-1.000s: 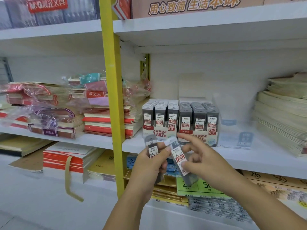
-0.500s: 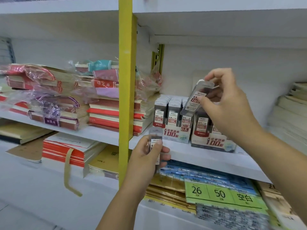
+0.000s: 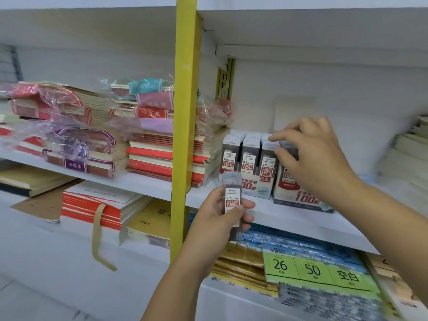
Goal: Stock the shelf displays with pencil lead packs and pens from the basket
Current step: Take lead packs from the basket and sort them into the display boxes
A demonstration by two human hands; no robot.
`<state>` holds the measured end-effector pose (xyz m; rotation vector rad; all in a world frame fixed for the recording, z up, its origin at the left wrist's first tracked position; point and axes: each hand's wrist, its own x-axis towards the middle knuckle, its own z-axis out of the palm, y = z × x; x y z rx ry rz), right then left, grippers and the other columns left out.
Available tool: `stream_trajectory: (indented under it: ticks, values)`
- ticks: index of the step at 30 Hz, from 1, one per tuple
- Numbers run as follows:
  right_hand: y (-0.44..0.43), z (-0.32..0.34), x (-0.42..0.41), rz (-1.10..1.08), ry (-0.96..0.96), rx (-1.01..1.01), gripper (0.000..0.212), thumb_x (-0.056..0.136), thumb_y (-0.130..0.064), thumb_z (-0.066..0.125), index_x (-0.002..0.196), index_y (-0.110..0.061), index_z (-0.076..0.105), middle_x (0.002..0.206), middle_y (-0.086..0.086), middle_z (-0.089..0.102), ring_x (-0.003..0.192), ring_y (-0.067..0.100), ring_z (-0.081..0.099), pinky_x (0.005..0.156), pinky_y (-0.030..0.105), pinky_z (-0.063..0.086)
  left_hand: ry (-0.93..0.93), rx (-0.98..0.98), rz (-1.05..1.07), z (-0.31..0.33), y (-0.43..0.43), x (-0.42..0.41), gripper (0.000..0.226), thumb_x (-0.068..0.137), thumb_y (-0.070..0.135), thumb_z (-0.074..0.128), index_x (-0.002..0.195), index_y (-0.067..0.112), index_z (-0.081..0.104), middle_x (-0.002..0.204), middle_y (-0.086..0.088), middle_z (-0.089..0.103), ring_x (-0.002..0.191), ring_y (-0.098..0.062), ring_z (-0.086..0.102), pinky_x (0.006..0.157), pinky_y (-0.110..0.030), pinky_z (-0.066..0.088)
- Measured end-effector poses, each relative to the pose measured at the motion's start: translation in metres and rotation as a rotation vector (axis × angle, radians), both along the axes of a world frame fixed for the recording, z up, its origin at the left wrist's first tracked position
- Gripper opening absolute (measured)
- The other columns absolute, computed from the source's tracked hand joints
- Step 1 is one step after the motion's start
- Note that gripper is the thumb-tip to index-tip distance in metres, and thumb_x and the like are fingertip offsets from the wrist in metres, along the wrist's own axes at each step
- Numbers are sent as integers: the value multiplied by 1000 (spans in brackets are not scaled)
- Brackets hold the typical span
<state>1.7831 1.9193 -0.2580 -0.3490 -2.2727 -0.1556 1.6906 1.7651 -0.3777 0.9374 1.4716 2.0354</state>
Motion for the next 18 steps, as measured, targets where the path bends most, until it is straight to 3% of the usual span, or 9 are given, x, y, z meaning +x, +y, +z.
stream_trajectory:
  ticks: [4, 6, 10, 12, 15, 18]
  values:
    - [-33, -31, 13, 337, 50, -428, 30, 92, -29, 59, 119, -41, 60, 96, -25, 58, 86, -6, 47, 75, 13, 37, 47, -7, -57, 6, -2, 11, 18, 101, 9, 56, 118, 16, 58, 99, 0, 78, 80, -11, 72, 72, -24, 58]
    - [-44, -40, 16, 453, 5, -642, 36, 93, -25, 61, 122, -46, 56, 101, -15, 60, 76, -8, 54, 63, 9, 46, 56, -7, -74, 8, -2, 16, 18, 101, 8, 58, 118, 13, 57, 100, -1, 78, 81, -13, 72, 74, -28, 58]
    - [-47, -44, 21, 451, -4, -775, 34, 92, -9, 63, 109, -38, 64, 100, 4, 62, 68, -9, 56, 54, 7, 47, 50, -33, -111, 9, -4, 26, 20, 99, 10, 60, 119, 12, 58, 96, -3, 79, 80, -13, 74, 68, -21, 57]
    - [-43, -46, 27, 451, -5, -849, 33, 89, -6, 66, 107, -34, 65, 102, 5, 65, 83, -1, 61, 65, 12, 52, 40, -48, -115, 7, -3, 31, 19, 98, 9, 61, 117, 12, 60, 99, -5, 79, 84, -15, 75, 68, -21, 57]
    - [-37, -49, 38, 461, -27, -991, 34, 87, -4, 68, 110, -29, 63, 98, 1, 71, 95, 18, 67, 89, 36, 55, 26, -52, -115, 5, 0, 34, 18, 97, 8, 63, 115, 13, 62, 100, -5, 79, 89, -18, 76, 70, -21, 58]
    - [-27, -53, 50, 443, -33, -986, 31, 87, -1, 67, 103, -27, 64, 90, -2, 74, 88, 22, 69, 82, 38, 57, 61, -64, -89, 7, 11, 39, 17, 96, 12, 66, 112, 17, 67, 97, -2, 79, 89, -15, 76, 69, -19, 57]
